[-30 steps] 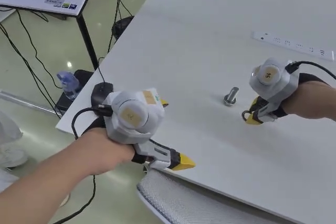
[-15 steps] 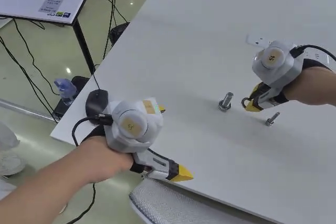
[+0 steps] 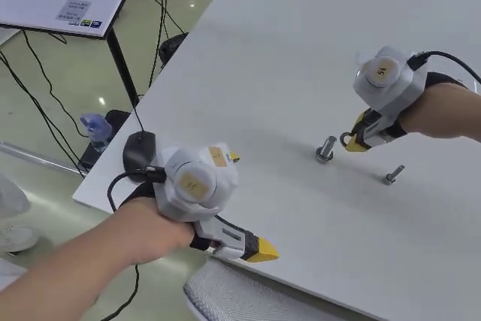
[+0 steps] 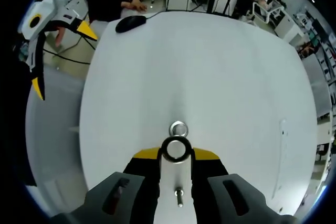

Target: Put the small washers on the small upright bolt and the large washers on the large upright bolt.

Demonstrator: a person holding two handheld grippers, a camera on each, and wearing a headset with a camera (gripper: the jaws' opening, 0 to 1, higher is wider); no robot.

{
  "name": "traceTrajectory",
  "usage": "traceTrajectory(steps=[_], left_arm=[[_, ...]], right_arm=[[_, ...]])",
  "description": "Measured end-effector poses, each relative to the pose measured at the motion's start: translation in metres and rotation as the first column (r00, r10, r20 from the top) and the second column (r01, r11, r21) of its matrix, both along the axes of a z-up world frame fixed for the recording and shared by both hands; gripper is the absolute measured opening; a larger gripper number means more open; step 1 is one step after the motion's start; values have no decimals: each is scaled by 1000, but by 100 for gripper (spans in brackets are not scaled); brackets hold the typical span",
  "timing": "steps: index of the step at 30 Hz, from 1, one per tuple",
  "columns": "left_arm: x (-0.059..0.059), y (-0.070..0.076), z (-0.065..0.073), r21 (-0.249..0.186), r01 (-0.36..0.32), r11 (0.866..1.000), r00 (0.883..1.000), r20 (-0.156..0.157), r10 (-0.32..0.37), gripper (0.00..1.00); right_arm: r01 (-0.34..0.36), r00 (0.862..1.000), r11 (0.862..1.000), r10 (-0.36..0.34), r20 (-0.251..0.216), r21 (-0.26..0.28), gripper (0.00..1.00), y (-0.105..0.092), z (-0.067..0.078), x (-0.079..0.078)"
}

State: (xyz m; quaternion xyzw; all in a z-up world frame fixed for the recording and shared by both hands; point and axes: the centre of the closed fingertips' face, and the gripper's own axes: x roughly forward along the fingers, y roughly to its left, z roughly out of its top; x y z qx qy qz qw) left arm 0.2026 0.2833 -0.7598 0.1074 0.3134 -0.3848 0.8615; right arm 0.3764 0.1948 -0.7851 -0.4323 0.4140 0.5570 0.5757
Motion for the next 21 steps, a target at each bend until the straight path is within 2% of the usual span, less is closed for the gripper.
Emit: traceTrajectory(steps=[2, 5, 7, 11, 21], left_arm=[[3, 0, 3, -15, -10, 1000, 1000, 6, 10, 99], [6, 0, 1, 2, -9, 1000, 1000, 10, 9, 99], [7, 0, 0, 8, -5, 1000, 1000, 9, 5, 99], [10, -1, 3, -13, -13, 1000, 1000, 10, 13, 98], [8, -1, 0, -14, -13, 1000, 1000, -2, 13, 96]], right_arm=[[-1, 1000, 1000, 1, 5, 1, 22, 3, -1, 4], [-8, 1000, 1000, 8, 4, 11, 22, 10, -2, 4], [-23, 1000, 1000, 23, 7, -2, 22, 12, -6, 4], [-26, 1000, 1000, 26, 5, -5, 22, 15, -8, 5], [-28, 1000, 999, 28, -3, -19, 22, 21, -17, 7]])
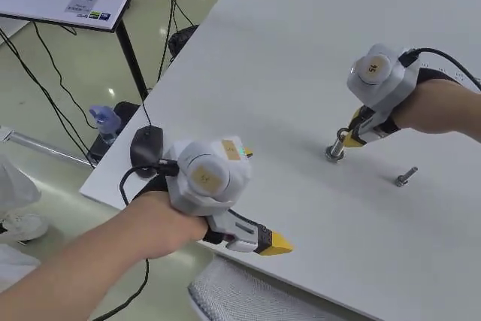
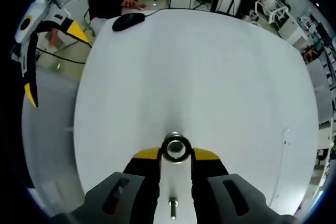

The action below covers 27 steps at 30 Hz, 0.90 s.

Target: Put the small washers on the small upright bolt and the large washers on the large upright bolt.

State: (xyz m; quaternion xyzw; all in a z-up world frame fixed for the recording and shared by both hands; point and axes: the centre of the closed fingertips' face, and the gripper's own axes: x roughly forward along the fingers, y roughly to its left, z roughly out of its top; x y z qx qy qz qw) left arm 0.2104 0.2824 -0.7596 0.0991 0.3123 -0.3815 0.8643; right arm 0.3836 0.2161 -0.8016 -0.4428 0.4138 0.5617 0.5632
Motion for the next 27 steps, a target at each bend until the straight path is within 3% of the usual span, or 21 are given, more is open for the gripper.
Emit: traceTrajectory(steps=[6, 16, 27], left_arm=[[-2, 2, -2, -1, -2, 1000, 1000, -11, 2, 94], [-4, 3, -3, 6, 0, 1000, 1000, -20, 0, 91], [-8, 7, -5, 8, -4, 1000, 999, -33, 4, 89]], right_arm=[[-10, 1000, 1000, 9, -7, -28, 22, -1, -13, 5], [-12, 1000, 999, 11, -5, -46, 22, 1, -19, 9], [-28, 1000, 997, 28, -1, -74, 22, 1, -30, 2]])
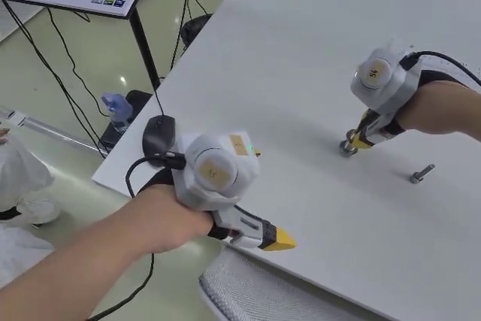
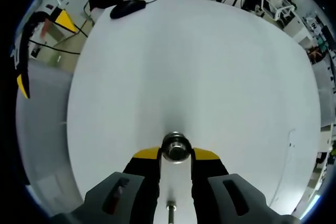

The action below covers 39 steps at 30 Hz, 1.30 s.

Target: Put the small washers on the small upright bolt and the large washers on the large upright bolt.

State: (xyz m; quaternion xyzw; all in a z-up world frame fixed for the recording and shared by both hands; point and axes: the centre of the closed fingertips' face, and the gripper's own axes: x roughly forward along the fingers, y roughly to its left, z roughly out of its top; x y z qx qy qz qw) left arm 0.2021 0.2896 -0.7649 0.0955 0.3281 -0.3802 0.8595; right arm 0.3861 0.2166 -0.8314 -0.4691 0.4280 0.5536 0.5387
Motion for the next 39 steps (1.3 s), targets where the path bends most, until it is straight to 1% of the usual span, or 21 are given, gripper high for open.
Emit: traceTrajectory(steps=[3, 7, 11, 13, 14, 23, 26, 30, 39], left_arm=[[-1, 1, -1, 0, 0, 1000, 1000, -3, 0, 89], [-1, 1, -2, -3, -1, 1000, 1000, -4, 1, 89], [1, 2, -2, -4, 0, 1000, 1000, -7, 0, 89], [1, 3, -2, -1, 1, 1000, 1000, -9, -1, 88], [1, 3, -2, 0, 1, 1000, 1000, -10, -1, 88], [2, 4, -3, 0, 3, 1000, 1000, -14, -3, 87], [2, 6, -4, 3, 3, 1000, 1000, -18, -3, 87], [1, 7, -6, 3, 2, 1000, 1000, -24, -2, 86], [0, 5, -7, 1, 9, 1000, 1000, -30, -9, 84]], right_arm=[[-2, 1000, 1000, 2, -1, -5, 22, 0, -4, -1], [-8, 1000, 1000, 8, -5, -8, 22, 2, -13, 3], [1, 1000, 1000, -1, -6, -9, 22, 2, -14, 1], [4, 1000, 1000, -4, -7, -10, 22, 2, -17, 3], [4, 1000, 1000, -4, -9, -9, 22, 2, -17, 2], [4, 1000, 1000, -4, -2, -19, 22, 1, -19, -3], [3, 1000, 1000, -3, -7, -22, 22, -1, -24, -1], [9, 1000, 1000, -10, -7, -18, 22, 0, -23, -2], [13, 1000, 1000, -14, -12, -24, 23, 0, -23, -5]])
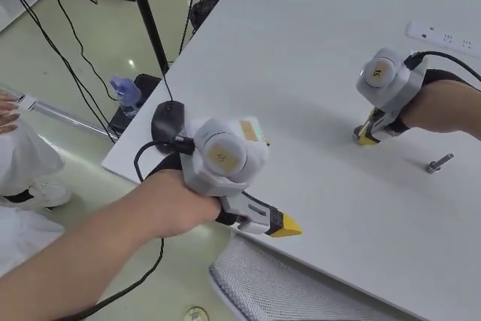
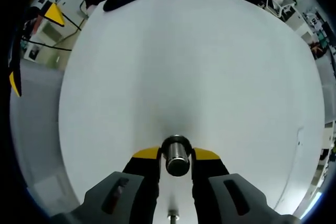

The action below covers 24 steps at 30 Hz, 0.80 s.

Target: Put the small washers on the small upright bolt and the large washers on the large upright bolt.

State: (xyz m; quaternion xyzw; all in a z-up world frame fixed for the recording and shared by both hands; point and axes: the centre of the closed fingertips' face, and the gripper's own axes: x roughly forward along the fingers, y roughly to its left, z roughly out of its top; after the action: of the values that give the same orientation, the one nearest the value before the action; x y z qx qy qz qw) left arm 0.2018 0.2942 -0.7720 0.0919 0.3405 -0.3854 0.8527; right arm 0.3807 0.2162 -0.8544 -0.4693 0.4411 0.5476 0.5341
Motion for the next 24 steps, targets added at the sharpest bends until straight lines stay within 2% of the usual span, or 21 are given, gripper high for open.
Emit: traceTrajectory(steps=[13, 20, 24], left_arm=[[-3, -2, -1, 6, 8, 1000, 1000, -9, -8, 83], [-4, -4, 1, 4, 9, 1000, 1000, -5, -9, 83], [-5, -4, 1, 5, 7, 1000, 1000, -3, -7, 83]], right_arm=[[-14, 1000, 1000, 14, -9, 4, 25, 0, 0, 0], [-18, 1000, 1000, 18, -9, 20, 33, 2, 1, 1], [-20, 1000, 999, 20, 8, 46, 35, 3, 7, 6]])
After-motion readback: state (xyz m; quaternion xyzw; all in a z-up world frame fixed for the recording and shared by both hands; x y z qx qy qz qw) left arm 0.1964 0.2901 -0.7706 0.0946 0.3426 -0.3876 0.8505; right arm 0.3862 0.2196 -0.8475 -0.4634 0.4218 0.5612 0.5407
